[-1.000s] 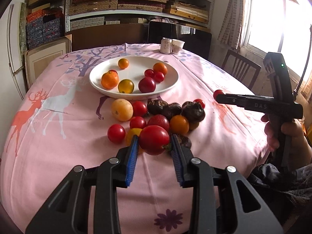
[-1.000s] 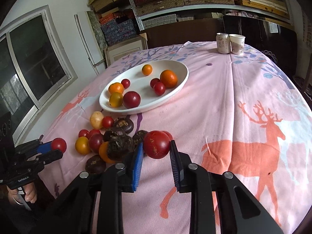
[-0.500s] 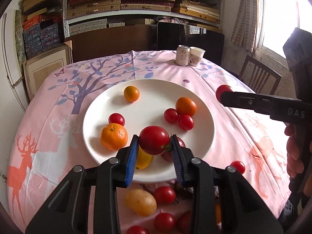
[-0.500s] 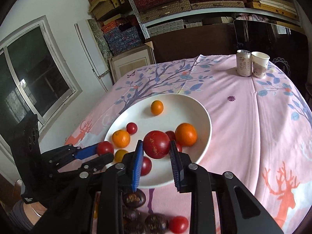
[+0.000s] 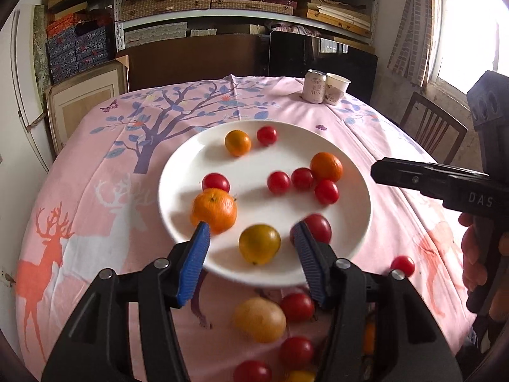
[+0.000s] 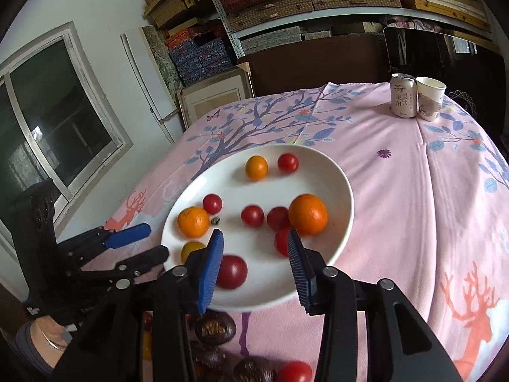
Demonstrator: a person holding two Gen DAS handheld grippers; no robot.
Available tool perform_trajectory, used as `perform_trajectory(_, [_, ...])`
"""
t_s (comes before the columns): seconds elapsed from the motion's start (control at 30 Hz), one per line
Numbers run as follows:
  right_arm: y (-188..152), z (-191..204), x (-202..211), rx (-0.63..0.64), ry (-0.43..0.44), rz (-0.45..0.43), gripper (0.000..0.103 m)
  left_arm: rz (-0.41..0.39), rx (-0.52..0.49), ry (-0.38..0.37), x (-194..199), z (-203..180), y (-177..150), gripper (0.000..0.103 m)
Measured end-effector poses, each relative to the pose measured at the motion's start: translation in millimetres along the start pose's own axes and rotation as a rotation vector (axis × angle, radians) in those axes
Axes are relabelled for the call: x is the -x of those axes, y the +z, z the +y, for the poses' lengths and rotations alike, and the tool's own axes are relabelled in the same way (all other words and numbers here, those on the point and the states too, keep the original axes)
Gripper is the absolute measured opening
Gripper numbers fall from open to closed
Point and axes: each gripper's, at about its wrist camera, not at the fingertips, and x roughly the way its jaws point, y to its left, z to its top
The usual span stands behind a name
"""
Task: Organize fruits
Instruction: 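Lower both red tomatoes onto the white plate and open the tools, then grasp a yellow tomato with the left tool while the right tool grasps a red tomato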
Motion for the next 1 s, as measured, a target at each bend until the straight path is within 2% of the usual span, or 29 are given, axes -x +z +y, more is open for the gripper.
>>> perform_trajectory(0.17, [-50.8,-10.5,34.6,0.02,-0.038,-0.017,0.042,0.017,-0.027,-0.004,39.2,5.1,-57.5,0.06])
perform_trajectory(0.33, [-88.5,-33.5,40.8,-0.046,-0.051,-0.003,0.042,0.05,-0.053,0.008,49.2,3.2,-98.5,0.059])
perform_trajectory(0.4, [-98.4,-38.0,42.8,-0.07,-0.047,-0.009,0.042,0.051,-0.019,-0.019,54.9,4.8,-103.4,0.052])
perform_trajectory(0.43, [-101.6,-39.2,44.0,-0.074,-0.045,-0.016,0.042,0.057,0.003,-0.052,57.9,5.2,-104.4,0.043])
perform_trajectory(0.5, [-105.2,-40.5,43.9,-0.074,-0.049,-0.015,0.042,0.032,0.009,-0.075,68.0,-2.2,-105.6,0.042])
perform_trajectory(0.63, [-105.0,-38.6,42.7,-0.07,-0.05,-0.015,0.042,0.01,-0.071,-0.09,78.9,-34.9,-113.3,0.042])
perform_trajectory(0.7, [-105.7,-38.2,42.8,-0.066,-0.053,-0.013,0.042,0.028,-0.103,-0.064,72.2,-45.7,-116.8,0.042])
perform_trajectory(0.87, [-107.3,-37.7,45.2,-0.057,-0.042,-0.023,0.042,0.087,-0.088,0.024,37.0,-45.1,-121.5,0.043])
perform_trajectory(0.93, [-107.6,-38.7,45.6,-0.061,-0.038,-0.024,0.042,0.092,-0.077,0.029,29.9,-45.7,-121.9,0.042])
perform_trajectory(0.97, [-107.5,-38.6,45.6,-0.059,-0.037,-0.024,0.042,0.085,-0.074,0.018,30.9,-46.8,-120.8,0.036])
perform_trajectory(1.0, [-107.4,-38.4,45.4,-0.056,-0.036,-0.021,0.042,0.075,-0.068,0.006,32.8,-47.7,-120.1,0.036])
